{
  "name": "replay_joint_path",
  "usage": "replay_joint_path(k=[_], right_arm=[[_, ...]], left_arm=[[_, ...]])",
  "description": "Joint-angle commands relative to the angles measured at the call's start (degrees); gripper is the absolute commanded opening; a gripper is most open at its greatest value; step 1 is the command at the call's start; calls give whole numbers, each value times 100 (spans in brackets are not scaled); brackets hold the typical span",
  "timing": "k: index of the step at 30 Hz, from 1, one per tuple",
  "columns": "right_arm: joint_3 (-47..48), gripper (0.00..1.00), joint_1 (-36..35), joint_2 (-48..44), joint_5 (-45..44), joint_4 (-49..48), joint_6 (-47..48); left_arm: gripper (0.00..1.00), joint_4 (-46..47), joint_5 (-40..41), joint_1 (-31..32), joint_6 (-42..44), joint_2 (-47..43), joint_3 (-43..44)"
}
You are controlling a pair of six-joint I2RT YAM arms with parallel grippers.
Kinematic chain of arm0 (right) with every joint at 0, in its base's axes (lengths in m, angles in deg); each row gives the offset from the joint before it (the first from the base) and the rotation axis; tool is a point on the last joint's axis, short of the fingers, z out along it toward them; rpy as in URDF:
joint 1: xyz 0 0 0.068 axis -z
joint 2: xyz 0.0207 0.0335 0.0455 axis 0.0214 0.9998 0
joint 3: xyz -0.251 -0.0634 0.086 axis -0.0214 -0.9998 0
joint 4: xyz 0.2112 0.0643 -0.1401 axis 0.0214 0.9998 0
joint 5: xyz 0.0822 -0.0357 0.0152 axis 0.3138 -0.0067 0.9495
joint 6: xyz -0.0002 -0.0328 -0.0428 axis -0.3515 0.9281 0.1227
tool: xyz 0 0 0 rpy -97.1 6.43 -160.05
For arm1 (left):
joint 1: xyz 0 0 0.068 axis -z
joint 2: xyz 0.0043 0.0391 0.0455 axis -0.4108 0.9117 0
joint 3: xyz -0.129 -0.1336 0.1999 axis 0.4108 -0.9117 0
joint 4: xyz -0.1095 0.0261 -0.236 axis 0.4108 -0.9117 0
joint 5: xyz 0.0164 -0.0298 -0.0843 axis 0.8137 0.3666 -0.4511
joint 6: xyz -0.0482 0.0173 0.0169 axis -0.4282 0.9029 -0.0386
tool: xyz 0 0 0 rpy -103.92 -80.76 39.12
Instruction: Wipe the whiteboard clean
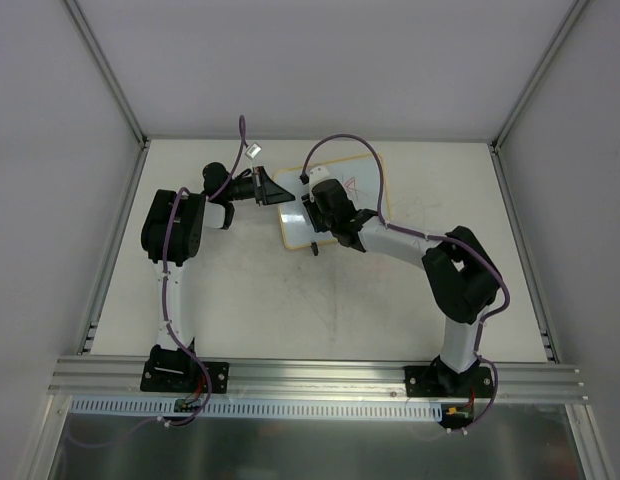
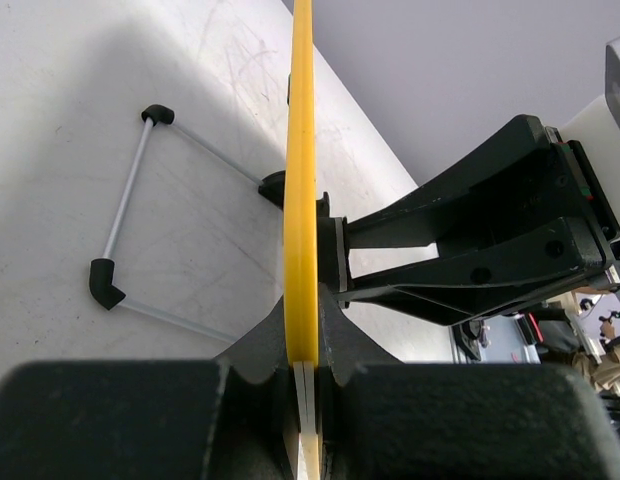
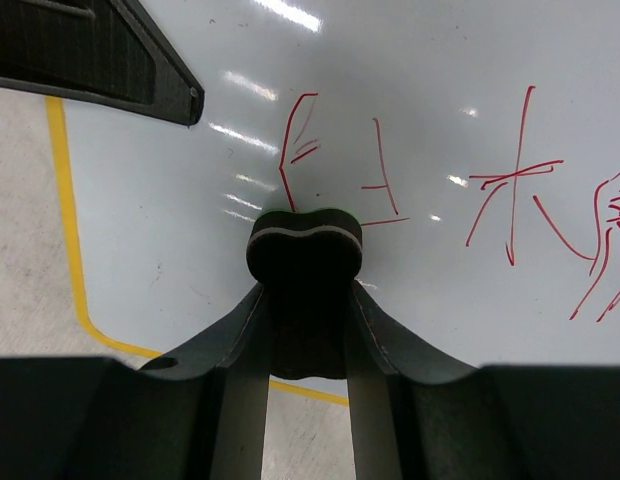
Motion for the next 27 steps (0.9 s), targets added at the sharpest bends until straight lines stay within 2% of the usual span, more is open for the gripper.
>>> replay_joint_path(k=[1, 27], right_arm=[[-146, 0, 22, 148, -98, 435, -177], [2579, 0, 13, 974, -757, 1068, 570]], left_arm=[[0, 1708, -234, -32, 355, 59, 54], [0, 1778, -269, -23, 355, 42, 28]])
